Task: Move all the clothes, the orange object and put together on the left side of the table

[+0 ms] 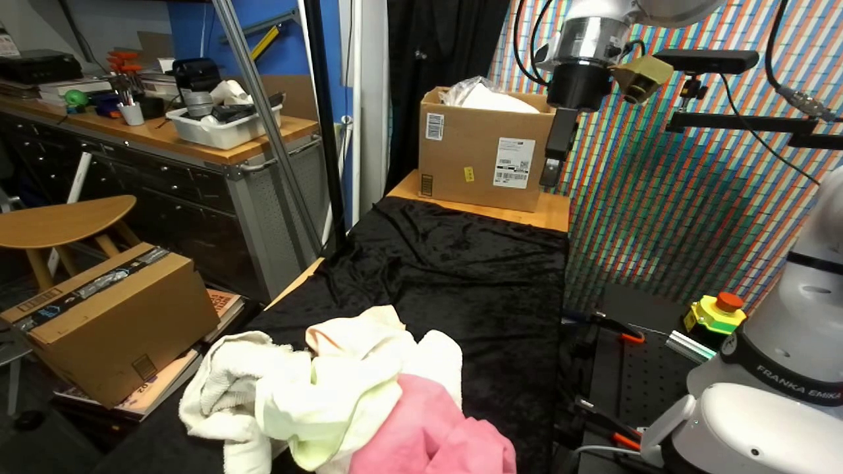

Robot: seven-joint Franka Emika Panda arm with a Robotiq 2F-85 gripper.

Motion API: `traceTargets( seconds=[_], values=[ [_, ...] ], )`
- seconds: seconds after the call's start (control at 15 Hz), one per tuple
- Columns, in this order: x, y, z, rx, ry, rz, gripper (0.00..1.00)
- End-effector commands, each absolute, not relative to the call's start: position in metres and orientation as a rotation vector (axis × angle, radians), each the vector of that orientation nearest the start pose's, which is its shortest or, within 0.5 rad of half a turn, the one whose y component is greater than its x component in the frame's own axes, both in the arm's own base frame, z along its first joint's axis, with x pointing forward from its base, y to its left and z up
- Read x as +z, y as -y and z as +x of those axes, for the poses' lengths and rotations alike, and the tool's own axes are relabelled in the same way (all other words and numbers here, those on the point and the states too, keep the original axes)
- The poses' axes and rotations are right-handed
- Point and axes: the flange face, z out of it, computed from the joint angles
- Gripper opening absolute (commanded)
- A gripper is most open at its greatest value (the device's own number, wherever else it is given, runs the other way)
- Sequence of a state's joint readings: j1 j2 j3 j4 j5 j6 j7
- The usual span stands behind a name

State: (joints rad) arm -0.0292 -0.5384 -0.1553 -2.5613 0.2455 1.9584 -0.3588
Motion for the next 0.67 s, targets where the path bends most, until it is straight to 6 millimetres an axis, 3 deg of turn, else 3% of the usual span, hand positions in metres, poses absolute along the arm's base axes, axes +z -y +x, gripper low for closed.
traceTargets(
  seconds=[0.0,0.33,0.4,0.6],
  values=[
    [0.441,0.069,0.357,-0.071,0.275,-2.915,1.0],
    [0.439,0.108,0.352,-0.182,0.385,-2.969,1.0],
    [0.435,0.092,0.361,-0.093,0.349,-2.959,1.0],
    [0.434,0.107,0.357,-0.128,0.356,-2.954,1.0]
  ],
)
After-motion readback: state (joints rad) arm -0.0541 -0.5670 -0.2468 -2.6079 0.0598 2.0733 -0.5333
